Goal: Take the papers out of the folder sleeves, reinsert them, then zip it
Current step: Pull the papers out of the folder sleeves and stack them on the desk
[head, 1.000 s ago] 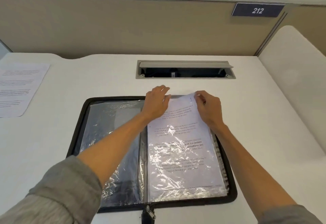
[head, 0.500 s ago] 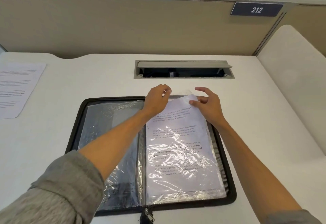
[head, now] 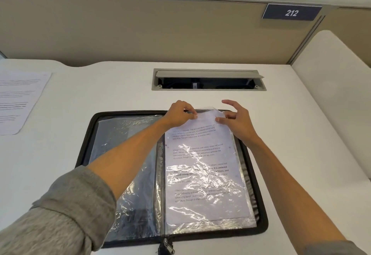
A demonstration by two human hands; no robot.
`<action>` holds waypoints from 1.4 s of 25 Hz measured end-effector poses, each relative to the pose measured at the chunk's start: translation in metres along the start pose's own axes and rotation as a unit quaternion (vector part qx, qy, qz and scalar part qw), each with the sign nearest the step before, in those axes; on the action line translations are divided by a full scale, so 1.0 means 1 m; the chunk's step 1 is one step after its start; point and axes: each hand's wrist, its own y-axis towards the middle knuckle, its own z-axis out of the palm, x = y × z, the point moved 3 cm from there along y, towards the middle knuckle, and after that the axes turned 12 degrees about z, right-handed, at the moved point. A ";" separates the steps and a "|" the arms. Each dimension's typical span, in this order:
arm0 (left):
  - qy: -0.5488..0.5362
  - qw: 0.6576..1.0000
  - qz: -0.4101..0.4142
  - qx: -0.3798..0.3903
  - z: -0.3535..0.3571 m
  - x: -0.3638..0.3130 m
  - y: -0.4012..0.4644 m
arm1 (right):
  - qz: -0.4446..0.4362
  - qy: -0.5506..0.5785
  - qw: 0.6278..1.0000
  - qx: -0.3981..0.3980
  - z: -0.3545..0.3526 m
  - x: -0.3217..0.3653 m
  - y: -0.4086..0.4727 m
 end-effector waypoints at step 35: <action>-0.365 0.889 -0.101 -0.258 -0.153 0.012 0.051 | -0.073 0.021 0.994 -0.074 0.039 0.122 0.075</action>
